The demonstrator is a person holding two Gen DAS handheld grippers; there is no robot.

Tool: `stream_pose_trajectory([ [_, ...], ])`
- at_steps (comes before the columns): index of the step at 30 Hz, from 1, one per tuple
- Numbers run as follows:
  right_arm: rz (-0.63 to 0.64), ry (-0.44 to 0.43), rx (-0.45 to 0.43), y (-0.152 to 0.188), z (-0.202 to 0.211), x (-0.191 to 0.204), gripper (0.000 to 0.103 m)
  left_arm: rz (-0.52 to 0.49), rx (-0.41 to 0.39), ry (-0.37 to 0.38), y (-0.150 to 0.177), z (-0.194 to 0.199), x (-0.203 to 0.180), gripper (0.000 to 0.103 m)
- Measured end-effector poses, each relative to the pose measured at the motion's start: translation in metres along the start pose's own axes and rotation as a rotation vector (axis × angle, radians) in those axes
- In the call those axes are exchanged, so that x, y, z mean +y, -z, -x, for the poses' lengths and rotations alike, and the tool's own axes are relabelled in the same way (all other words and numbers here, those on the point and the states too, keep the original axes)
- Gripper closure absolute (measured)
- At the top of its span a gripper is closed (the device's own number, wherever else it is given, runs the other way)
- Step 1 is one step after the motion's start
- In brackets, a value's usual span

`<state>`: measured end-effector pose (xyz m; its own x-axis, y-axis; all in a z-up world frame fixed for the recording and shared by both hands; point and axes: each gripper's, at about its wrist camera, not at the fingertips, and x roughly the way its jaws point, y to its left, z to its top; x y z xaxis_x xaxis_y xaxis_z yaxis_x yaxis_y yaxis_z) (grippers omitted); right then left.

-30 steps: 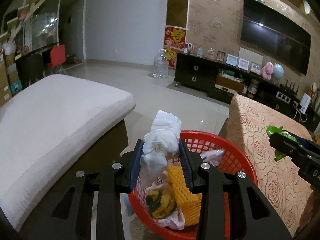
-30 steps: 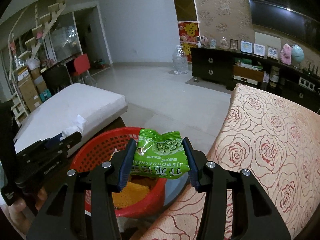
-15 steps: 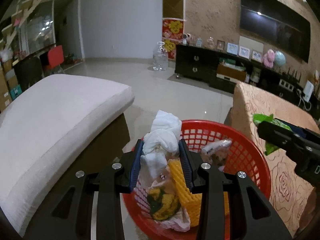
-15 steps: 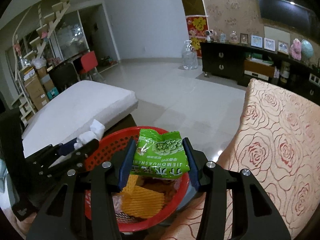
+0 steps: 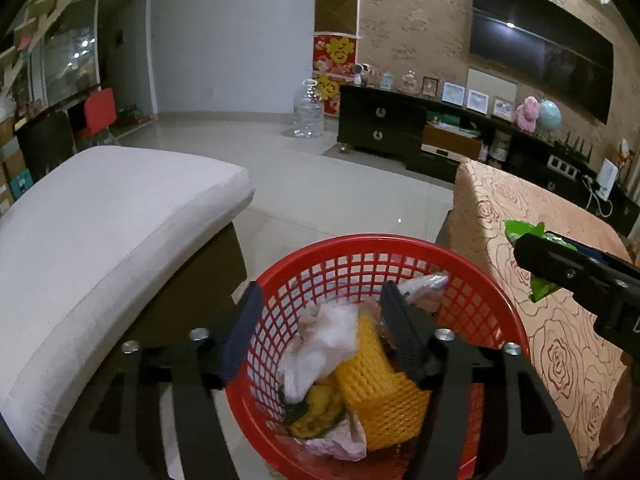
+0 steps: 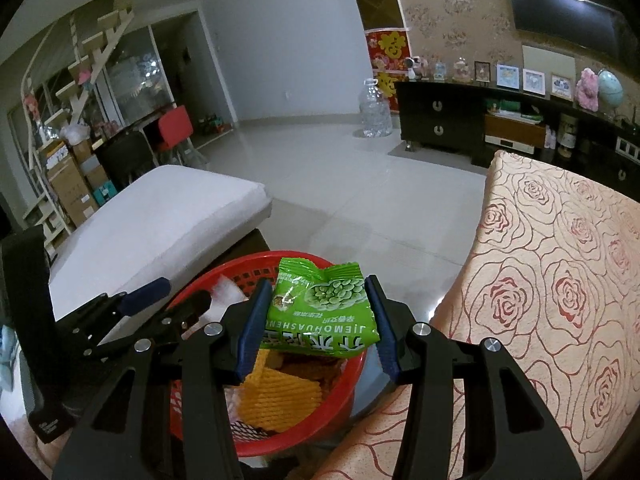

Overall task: Collect trash
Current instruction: 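Open the left tool over the basket while the right tool drops the packet in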

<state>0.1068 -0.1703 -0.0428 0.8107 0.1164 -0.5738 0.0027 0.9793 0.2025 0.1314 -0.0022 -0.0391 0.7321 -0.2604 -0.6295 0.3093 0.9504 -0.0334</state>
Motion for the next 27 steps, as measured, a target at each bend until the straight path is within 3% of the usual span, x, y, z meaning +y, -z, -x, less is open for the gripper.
stream_pose_trajectory([
  [5, 0.006, -0.001, -0.001, 0.0, 0.001, 0.002, 0.057, 0.015, -0.01, -0.008, 0.0, 0.004, 0.004, 0.028],
  [15, 0.031, -0.01, 0.003, -0.004, 0.002, 0.018, 0.057, 0.048, -0.098, -0.148, 0.002, 0.028, 0.024, 0.021],
  [27, 0.059, -0.034, 0.041, -0.001, -0.011, 0.038, 0.056, 0.108, -0.096, -0.177, 0.001, 0.036, 0.049, 0.019],
])
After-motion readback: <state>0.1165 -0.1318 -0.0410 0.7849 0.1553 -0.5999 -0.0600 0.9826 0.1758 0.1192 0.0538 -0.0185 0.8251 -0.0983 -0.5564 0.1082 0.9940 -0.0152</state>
